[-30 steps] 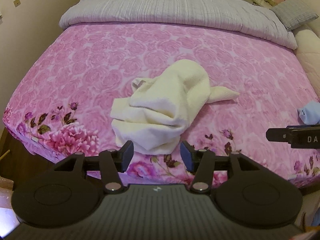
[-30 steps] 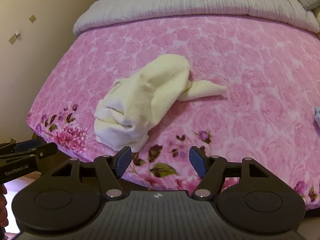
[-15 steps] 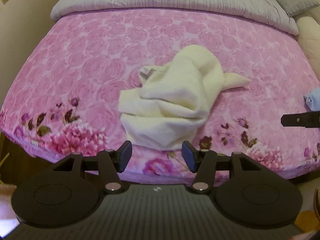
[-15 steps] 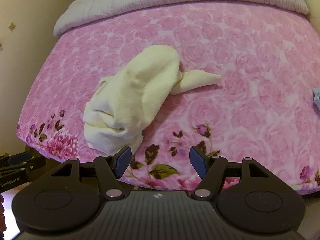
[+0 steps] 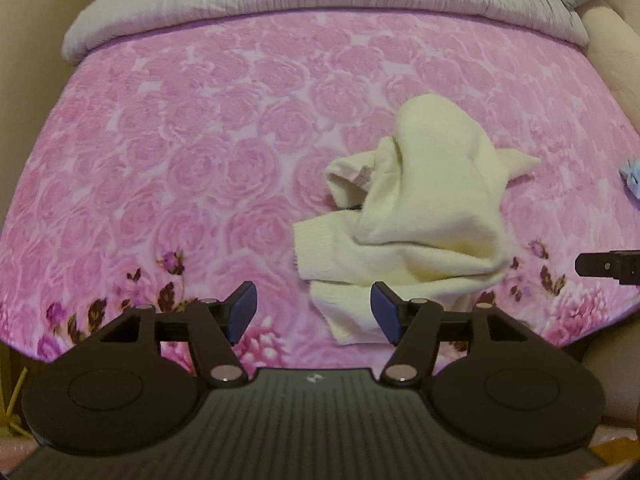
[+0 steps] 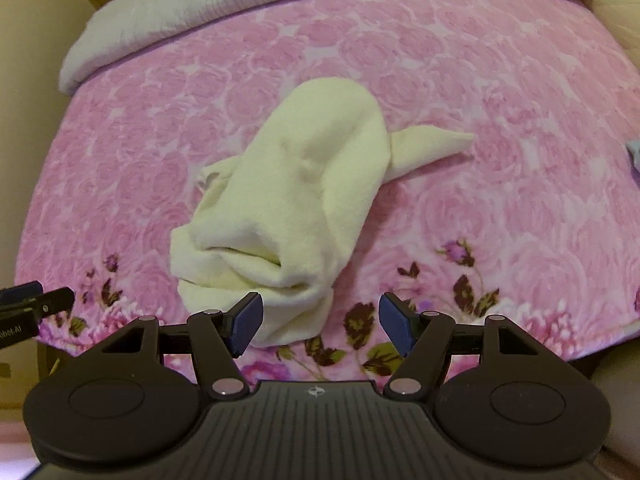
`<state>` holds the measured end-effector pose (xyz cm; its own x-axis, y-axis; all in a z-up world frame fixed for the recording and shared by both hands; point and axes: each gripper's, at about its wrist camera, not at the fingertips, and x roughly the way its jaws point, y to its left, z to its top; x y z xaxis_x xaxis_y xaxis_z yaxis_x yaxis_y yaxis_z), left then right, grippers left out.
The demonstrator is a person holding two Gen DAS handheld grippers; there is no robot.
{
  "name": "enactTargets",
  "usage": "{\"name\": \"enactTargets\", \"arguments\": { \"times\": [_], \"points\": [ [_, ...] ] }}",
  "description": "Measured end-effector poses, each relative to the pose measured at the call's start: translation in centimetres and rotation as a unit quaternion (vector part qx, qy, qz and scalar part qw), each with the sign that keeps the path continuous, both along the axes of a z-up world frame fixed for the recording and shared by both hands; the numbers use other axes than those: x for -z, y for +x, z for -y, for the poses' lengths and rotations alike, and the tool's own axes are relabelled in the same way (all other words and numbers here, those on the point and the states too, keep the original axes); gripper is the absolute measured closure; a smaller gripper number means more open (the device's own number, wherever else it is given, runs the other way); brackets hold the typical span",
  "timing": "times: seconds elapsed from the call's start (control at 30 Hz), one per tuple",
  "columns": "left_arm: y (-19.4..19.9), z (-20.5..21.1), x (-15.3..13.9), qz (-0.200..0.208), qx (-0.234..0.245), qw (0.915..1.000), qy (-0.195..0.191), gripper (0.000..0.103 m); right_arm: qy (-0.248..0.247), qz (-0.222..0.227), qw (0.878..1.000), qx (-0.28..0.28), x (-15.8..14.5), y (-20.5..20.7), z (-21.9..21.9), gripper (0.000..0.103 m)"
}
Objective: Fold clothes
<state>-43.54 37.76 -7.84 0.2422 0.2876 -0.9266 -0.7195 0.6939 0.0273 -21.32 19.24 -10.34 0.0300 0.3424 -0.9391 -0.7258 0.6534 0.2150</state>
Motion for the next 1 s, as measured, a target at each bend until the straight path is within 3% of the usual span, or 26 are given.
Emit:
{"name": "enactTargets", "arguments": {
  "times": [0.27, 0.43, 0.5, 0.63, 0.77, 0.97, 1.0],
  "points": [
    [-0.9, -4.1, 6.8, -0.018, -0.009, 0.9984, -0.053, 0.044, -0.06, 0.029, 0.998, 0.004, 4.7, -1.9, -3.2, 0.036],
    [-1.2, -6.3, 11.0, -0.025, -0.035, 0.9963, -0.075, 0.044, -0.049, 0.07, 0.996, -0.041, 7.3, -2.1, -6.9, 0.037],
    [-1.3, -7.2, 12.4, -0.028, -0.044, 0.9954, -0.08, 0.044, -0.05, 0.09, 0.993, -0.05, 8.2, -1.9, -8.2, 0.042],
    [-1.5, -8.7, 14.9, -0.031, -0.06, 0.994, -0.086, 0.044, -0.02, 0.128, 0.989, -0.071, 8.0, -1.3, -10.4, 0.042],
    [-1.4, -10.0, 16.3, -0.022, -0.074, 0.9929, -0.091, 0.044, 0.003, 0.172, 0.975, -0.139, 8.1, -2.5, -13.1, 0.06],
    [-0.8, -11.3, 17.5, -0.01, -0.08, 0.992, -0.097, 0.044, -0.052, 0.176, 0.967, -0.179, 11.2, -3.3, -14.7, 0.068],
    [-0.9, -11.4, 17.6, -0.009, -0.082, 0.9918, -0.097, 0.044, -0.042, 0.175, 0.967, -0.177, 10.8, -3.2, -14.7, 0.068]
  ]
}}
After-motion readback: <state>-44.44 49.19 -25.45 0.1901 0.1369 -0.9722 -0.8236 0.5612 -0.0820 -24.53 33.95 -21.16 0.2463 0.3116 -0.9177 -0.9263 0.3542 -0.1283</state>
